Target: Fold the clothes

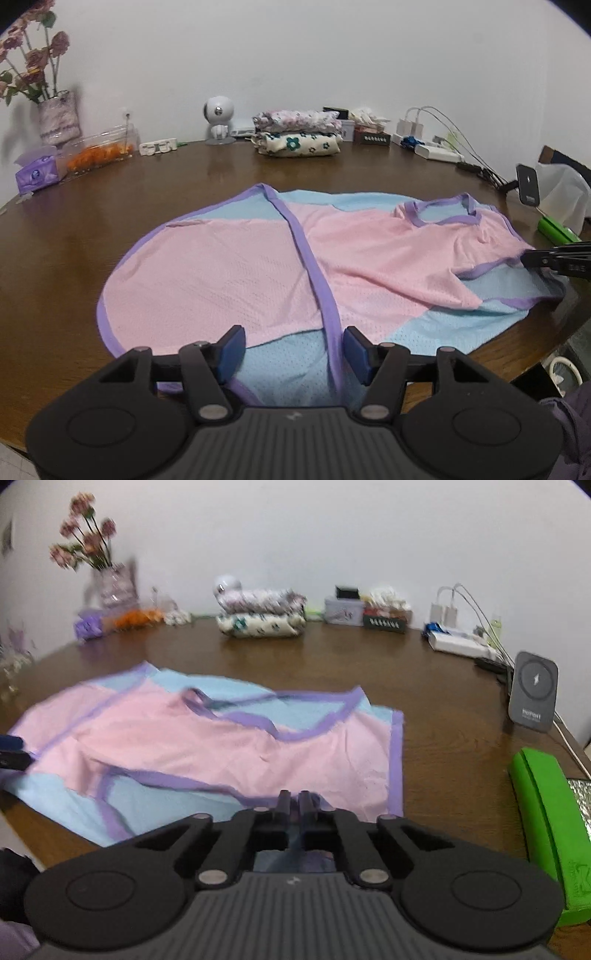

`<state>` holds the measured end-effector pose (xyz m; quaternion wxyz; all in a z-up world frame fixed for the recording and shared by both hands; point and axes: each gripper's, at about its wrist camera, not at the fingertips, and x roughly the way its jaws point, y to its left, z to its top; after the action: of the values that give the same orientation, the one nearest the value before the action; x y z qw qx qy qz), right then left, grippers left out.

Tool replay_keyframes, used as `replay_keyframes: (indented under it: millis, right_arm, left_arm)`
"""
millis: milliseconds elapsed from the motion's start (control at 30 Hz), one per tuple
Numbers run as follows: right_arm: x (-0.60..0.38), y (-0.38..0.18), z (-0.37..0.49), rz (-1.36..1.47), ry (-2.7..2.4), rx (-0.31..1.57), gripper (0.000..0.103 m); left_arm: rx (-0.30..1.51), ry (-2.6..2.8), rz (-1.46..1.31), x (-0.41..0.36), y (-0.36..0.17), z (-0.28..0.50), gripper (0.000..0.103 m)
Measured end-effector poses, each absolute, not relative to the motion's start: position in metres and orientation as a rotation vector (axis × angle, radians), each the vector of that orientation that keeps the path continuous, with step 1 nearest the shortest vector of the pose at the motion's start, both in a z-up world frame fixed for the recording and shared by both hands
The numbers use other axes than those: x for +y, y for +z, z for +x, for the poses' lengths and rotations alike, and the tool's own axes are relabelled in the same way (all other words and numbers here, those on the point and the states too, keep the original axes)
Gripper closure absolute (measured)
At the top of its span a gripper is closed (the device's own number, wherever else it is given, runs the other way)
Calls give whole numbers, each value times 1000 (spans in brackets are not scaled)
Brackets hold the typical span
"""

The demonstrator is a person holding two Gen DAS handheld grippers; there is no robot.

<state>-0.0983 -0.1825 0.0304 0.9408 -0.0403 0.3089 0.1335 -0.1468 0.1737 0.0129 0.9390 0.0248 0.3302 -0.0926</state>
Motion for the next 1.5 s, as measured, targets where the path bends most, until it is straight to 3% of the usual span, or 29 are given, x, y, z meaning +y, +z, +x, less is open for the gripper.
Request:
replay_keyframes:
  millis: [300,400,433,467,767,833,900,967,1033,1100,1500]
  right_arm:
    - [-197,44,-118,-59,386,557,97]
    - [-186,50,-141,-106,653,500,83]
    - [-179,48,-147,-121,718,494,72]
    - [-171,46,-149,-137,753,500,68]
    - [-153,25,-140,-208,745,553,68]
    - [-153,22,-139,-217,742,555,68]
    - [-154,22,-138,-215,745,549,70]
    - [-151,22,-141,-229,759,542,85]
    - [-151,23,-143,-241,772,541,93]
    - [-152,23,-145,-245,776,540,95]
    - [-162,50,-121,-139,797,511,98]
  left_arm:
    - [610,-364,50,173,23,-166,42]
    - [608,-472,101,170,21,-176,40]
    - [616,-475,120,168,19,-176,40]
    - [624,-478,136,167,17,-177,40]
    - [624,-506,185,184,9,-188,41]
    - [622,-501,201,187,6,-189,46]
    - [608,-493,191,191,7,-189,69]
    - [604,-481,187,193,8,-187,88]
    - [602,-491,181,195,8,-186,92]
    - [594,-511,189,194,7,-188,100]
    - [546,-591,291,205,34,-157,102]
